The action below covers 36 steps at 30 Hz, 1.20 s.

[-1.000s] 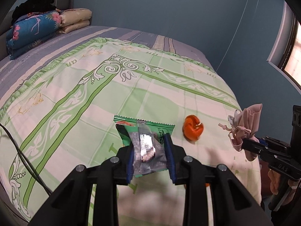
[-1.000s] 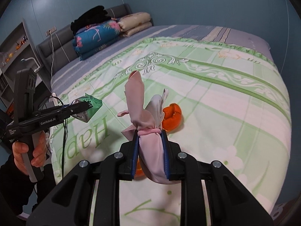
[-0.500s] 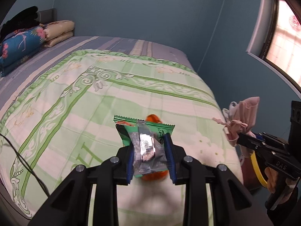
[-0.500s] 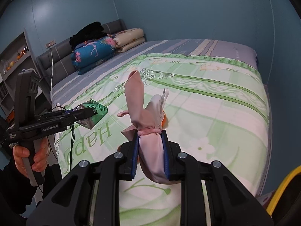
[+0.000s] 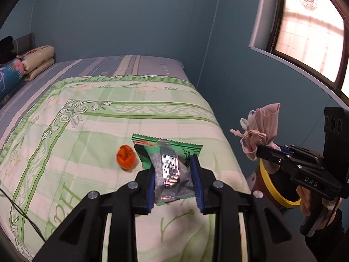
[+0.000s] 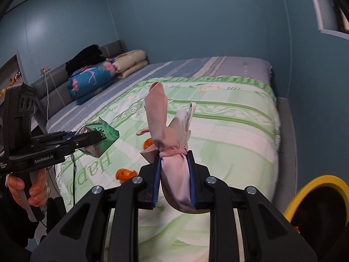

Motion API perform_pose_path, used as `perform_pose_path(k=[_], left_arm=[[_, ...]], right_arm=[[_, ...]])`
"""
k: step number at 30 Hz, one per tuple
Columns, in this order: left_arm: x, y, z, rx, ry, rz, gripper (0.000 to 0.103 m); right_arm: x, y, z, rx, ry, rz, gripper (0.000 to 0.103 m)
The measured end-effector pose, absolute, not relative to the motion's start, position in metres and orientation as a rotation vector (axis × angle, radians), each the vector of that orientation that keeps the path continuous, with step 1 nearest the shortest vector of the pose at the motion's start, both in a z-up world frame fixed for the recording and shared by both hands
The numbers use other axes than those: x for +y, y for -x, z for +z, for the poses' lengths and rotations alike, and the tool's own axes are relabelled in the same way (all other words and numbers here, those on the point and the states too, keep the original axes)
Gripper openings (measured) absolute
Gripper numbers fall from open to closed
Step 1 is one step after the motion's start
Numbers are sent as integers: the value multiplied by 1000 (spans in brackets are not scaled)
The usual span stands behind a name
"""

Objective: Collect trash
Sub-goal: 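Lift and carry the wrapper and pink cloth in both tools over the yellow bin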

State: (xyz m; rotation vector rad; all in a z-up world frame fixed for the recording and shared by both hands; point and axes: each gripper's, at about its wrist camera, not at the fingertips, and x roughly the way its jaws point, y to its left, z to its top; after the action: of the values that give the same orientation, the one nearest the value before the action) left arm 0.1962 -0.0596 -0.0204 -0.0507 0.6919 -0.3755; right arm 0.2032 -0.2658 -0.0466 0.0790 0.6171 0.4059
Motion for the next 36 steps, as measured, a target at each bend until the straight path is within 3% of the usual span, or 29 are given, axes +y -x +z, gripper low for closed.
perform_pose_path(k=[36], left_arm=[[-276, -174, -8, 656, -131, -754, 27]], right_arm=[[-460, -129, -52, 541, -244, 28, 21]])
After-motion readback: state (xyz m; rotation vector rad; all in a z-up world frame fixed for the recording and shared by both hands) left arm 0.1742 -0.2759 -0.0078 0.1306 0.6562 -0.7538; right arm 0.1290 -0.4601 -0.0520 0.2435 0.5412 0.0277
